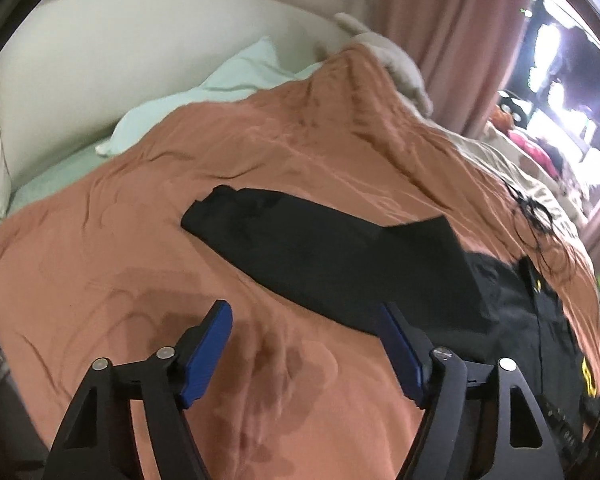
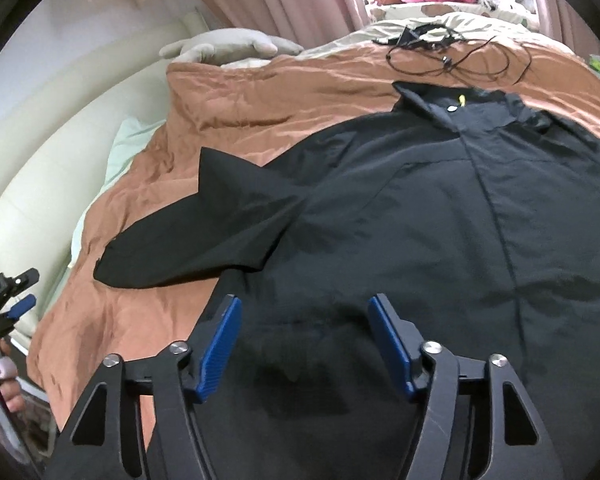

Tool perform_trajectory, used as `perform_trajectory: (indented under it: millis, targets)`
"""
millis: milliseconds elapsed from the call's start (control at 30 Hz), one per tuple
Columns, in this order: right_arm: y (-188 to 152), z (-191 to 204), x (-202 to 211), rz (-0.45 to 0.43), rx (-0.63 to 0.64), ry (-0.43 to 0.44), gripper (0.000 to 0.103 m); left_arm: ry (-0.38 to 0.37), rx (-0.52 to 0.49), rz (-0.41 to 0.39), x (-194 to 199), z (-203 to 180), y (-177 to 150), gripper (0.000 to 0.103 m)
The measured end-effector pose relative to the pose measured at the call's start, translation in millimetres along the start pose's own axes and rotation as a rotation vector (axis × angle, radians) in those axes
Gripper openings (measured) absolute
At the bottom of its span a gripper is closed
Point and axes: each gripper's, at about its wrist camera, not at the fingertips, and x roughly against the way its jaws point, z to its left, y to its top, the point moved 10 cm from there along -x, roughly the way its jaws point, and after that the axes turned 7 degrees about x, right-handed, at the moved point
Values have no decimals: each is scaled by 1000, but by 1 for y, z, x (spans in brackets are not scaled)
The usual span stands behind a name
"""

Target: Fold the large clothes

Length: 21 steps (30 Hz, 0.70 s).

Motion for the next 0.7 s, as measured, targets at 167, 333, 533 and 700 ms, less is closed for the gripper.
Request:
perform_trajectory:
  millis: [167, 333, 533, 700]
  targets:
    - [10, -11, -28, 16, -44, -14, 47, 13, 90, 49, -44, 17, 6, 64]
    - [18, -28, -58, 48, -117, -15, 39, 29, 147, 110, -93, 28, 0, 63]
    - [28, -30, -83, 67, -142, 13, 38, 63, 188, 140, -143, 41, 4, 56]
    - [39, -26, -93, 56, -170, 58, 37, 86, 240, 141, -169, 58, 11, 47]
